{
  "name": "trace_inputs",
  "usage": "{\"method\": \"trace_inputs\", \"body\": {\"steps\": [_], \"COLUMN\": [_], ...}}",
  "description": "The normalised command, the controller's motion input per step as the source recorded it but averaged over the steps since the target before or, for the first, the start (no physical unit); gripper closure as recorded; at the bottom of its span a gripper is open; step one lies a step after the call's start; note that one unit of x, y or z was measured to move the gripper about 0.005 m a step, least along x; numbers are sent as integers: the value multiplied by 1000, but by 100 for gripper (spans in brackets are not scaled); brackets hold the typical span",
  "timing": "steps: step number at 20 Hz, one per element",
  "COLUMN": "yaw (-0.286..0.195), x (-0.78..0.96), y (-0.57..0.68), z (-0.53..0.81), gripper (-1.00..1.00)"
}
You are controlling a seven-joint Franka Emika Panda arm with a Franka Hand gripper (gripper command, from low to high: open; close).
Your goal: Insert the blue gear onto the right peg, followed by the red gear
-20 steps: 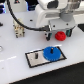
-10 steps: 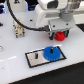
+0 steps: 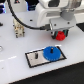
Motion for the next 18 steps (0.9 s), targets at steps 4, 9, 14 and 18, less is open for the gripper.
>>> {"method": "trace_inputs", "body": {"steps": [4,9,14,18], "yaw": [0,0,0,0], "x": [501,586,604,631], "y": [-69,-192,-234,-296], "z": [504,444,376,320], "gripper": [100,100,100,100]}}
